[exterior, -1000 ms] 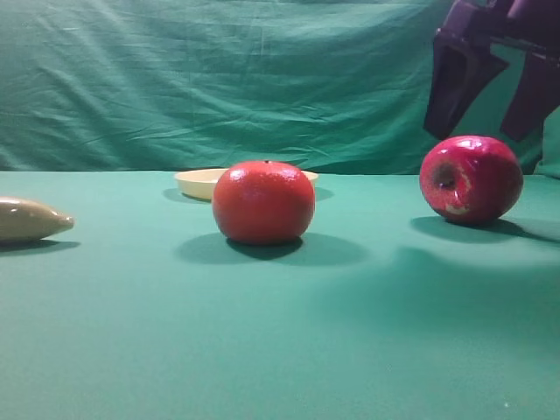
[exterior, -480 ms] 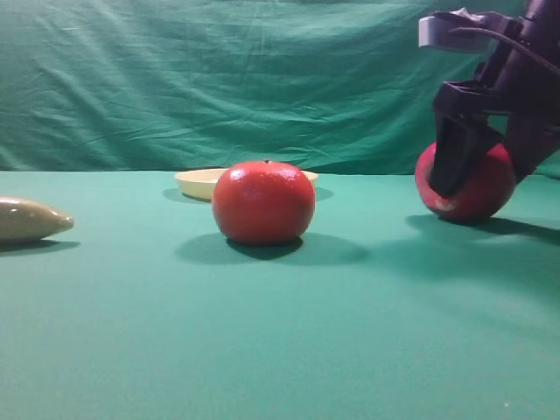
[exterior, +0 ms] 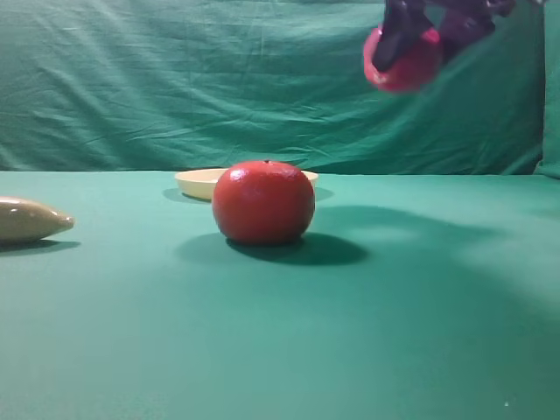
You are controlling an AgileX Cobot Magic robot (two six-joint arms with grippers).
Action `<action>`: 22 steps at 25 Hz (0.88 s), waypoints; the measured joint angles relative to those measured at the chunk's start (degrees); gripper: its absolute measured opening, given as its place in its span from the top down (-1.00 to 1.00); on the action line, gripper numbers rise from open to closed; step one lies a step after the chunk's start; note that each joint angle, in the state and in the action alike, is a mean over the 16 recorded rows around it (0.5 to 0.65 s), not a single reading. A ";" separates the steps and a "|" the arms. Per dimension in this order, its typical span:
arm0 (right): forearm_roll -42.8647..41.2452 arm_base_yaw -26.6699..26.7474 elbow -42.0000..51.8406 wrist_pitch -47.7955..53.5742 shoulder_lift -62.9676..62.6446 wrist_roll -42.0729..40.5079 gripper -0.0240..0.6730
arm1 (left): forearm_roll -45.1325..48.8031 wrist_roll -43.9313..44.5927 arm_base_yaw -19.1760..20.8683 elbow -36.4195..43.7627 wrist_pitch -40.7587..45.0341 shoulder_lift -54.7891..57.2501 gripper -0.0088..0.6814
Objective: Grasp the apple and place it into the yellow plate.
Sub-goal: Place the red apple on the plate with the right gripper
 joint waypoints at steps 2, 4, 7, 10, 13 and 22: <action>0.11 1.46 -2.84 -0.48 2.74 -0.02 -0.48 | 0.00 0.00 0.00 0.00 0.00 0.00 0.52; 0.25 2.73 -5.20 -0.79 5.43 -0.03 -0.48 | 0.00 0.00 0.00 0.00 0.00 0.00 0.52; 0.46 4.12 -7.85 -1.04 8.96 -0.07 -0.49 | 0.00 0.00 0.00 0.00 0.00 0.00 0.52; 0.65 5.00 -9.50 -1.16 11.57 -0.32 -0.56 | 0.00 0.00 0.00 0.00 0.00 0.00 0.52; 0.82 5.54 -10.43 -1.02 12.98 -0.64 -0.64 | 0.00 0.00 0.00 0.00 0.00 0.00 0.52; 0.96 5.24 -12.46 2.38 10.32 -1.68 -0.74 | 0.00 0.00 0.00 0.00 0.00 0.00 0.52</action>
